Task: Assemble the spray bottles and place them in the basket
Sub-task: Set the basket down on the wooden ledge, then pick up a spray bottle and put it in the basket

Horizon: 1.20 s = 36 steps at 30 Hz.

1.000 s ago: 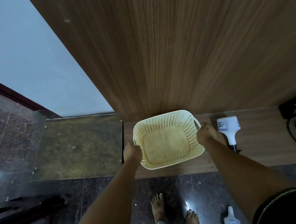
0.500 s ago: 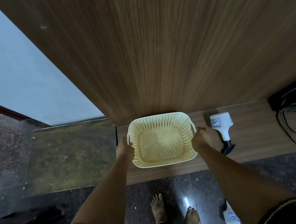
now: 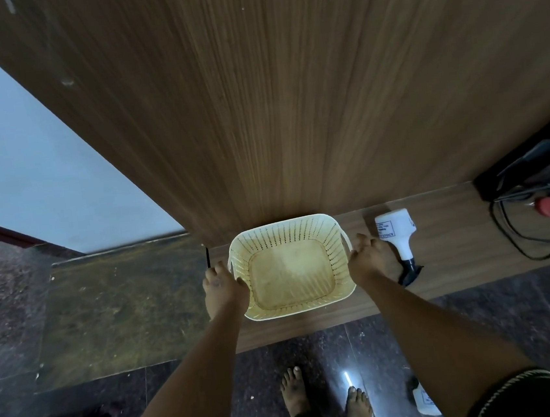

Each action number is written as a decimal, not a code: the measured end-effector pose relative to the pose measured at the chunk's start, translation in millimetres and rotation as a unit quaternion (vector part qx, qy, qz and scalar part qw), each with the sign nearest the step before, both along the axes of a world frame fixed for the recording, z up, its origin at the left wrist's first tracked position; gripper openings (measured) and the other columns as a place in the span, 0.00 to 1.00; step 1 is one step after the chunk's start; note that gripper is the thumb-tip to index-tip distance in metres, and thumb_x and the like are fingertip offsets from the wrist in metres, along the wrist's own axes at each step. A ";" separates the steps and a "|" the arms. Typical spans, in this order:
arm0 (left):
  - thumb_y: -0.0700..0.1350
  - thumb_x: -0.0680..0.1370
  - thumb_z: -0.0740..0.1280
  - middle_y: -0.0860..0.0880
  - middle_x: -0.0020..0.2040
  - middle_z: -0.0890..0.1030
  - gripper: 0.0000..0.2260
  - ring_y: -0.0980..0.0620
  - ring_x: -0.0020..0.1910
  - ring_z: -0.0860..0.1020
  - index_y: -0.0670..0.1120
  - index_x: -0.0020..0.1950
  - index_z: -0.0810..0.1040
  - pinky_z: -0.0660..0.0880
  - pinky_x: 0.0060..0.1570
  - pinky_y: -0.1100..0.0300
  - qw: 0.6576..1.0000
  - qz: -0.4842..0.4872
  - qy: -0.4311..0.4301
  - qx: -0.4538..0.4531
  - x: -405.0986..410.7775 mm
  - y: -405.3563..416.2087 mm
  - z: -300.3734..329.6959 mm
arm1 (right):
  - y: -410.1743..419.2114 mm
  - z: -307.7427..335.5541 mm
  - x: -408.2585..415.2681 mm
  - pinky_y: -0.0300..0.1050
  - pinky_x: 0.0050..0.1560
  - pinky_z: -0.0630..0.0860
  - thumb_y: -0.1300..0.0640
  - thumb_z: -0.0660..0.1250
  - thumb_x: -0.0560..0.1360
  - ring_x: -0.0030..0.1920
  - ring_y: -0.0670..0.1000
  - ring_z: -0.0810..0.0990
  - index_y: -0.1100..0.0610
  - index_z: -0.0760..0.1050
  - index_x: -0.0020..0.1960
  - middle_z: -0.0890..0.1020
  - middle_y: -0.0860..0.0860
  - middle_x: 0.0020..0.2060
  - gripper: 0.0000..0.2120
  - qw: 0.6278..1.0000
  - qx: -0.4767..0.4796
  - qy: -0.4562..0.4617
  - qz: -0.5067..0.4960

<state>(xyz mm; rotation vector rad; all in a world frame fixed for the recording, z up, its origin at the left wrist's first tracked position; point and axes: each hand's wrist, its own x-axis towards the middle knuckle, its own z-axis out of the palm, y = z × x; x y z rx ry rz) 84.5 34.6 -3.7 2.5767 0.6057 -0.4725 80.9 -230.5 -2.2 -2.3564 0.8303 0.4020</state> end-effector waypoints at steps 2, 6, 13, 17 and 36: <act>0.44 0.75 0.66 0.42 0.66 0.70 0.23 0.41 0.66 0.68 0.42 0.68 0.66 0.72 0.60 0.44 0.998 -0.034 -0.035 0.031 1.2 -10.2 12.9 | -9.5 9.2 -6.8 0.52 0.60 0.72 0.59 0.58 0.79 0.66 0.61 0.71 0.58 0.62 0.72 0.67 0.60 0.69 0.22 0.999 -0.022 -0.025 -0.021; 0.47 0.74 0.67 0.42 0.62 0.73 0.21 0.40 0.62 0.71 0.42 0.65 0.69 0.71 0.58 0.45 0.979 -0.165 -0.107 0.048 14.1 -40.8 34.1 | -38.8 14.7 -23.0 0.59 0.62 0.72 0.59 0.62 0.75 0.61 0.65 0.73 0.61 0.68 0.67 0.72 0.64 0.61 0.21 0.987 0.014 -0.081 -0.137; 0.53 0.78 0.59 0.43 0.57 0.77 0.19 0.41 0.58 0.73 0.43 0.62 0.74 0.72 0.58 0.47 0.919 -0.342 -0.186 -0.058 36.6 -130.2 44.5 | -106.4 4.1 -64.0 0.53 0.61 0.73 0.60 0.61 0.77 0.61 0.64 0.74 0.61 0.69 0.67 0.68 0.61 0.67 0.18 0.949 0.057 -0.023 -0.308; 0.57 0.81 0.55 0.43 0.63 0.75 0.22 0.43 0.65 0.70 0.44 0.67 0.70 0.69 0.63 0.51 0.909 -0.394 -0.095 -0.097 39.1 -192.4 35.7 | -137.5 -17.2 -81.1 0.49 0.63 0.69 0.59 0.59 0.79 0.67 0.64 0.69 0.62 0.64 0.71 0.63 0.63 0.71 0.22 0.942 0.097 0.056 -0.316; 0.45 0.83 0.55 0.43 0.79 0.51 0.28 0.42 0.78 0.53 0.44 0.79 0.45 0.55 0.74 0.47 0.891 -0.439 0.105 -0.052 89.8 -345.2 -61.0 | -180.1 -113.8 -55.9 0.44 0.31 0.64 0.57 0.56 0.79 0.31 0.53 0.70 0.62 0.73 0.62 0.74 0.55 0.34 0.15 0.888 0.268 0.112 -0.357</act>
